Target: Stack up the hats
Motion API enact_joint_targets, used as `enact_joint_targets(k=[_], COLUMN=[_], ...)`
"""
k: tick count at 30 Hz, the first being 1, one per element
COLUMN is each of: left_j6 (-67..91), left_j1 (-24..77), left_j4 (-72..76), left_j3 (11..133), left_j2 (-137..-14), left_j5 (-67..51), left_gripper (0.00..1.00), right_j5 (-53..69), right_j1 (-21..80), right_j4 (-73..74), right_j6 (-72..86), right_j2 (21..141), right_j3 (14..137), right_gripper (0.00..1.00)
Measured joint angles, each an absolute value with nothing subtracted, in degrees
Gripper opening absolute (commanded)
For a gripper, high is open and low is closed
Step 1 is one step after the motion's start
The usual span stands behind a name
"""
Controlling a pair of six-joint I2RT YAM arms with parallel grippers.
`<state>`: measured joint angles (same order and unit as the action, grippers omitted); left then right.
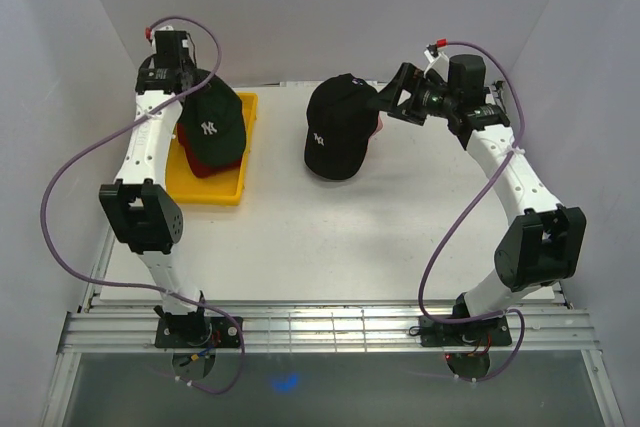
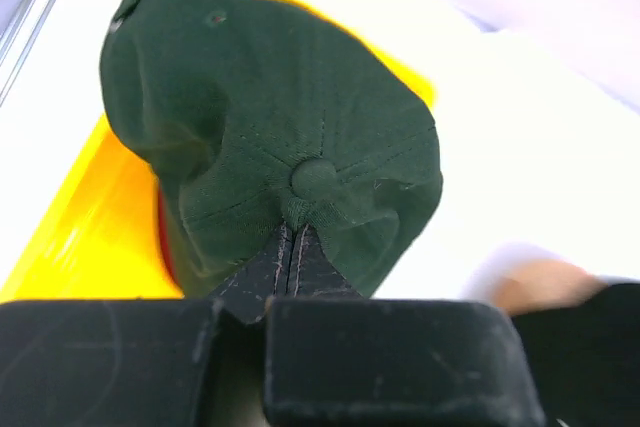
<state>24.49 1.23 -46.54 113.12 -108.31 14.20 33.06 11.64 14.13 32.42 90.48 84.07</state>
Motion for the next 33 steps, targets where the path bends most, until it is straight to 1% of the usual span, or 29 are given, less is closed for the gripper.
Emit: enact_joint_targets(k=[8, 10, 12, 17, 26, 33], left_j6=[22.3, 22.4, 22.9, 24.0, 26.0, 25.9], left_j1=[1.2, 1.3, 1.5, 4.5, 14.2, 18.5], left_j4=[-44.1, -42.1, -39.7, -37.0, -31.1, -29.8], left_j3=[123.6, 124.5, 124.6, 126.3, 129.2, 127.0], left_j2=[-101.7, -100.8, -100.5, -103.0, -111.1, -113.2], left_j5=[-1.4, -6.4, -12.4, -21.3, -31.4, -33.9], left_gripper=[0.00, 0.00, 0.00, 0.00, 0.00, 0.00], right_j5=[33.1, 33.1, 33.2, 33.5, 33.9, 34.4], right_j1=[11.6, 11.6, 11.6, 10.9, 9.6, 7.9], right_j4=[15.0, 15.1, 15.2, 15.6, 16.1, 16.3], right_j6=[32.4, 32.3, 32.4, 32.4, 32.6, 32.7], right_j2=[90.6, 90.8, 91.4, 93.0, 93.8, 93.8], right_j3=[87.7, 88.3, 88.8, 89.9, 90.3, 90.3], right_gripper=[0.99, 0.99, 0.99, 0.99, 0.99, 0.99])
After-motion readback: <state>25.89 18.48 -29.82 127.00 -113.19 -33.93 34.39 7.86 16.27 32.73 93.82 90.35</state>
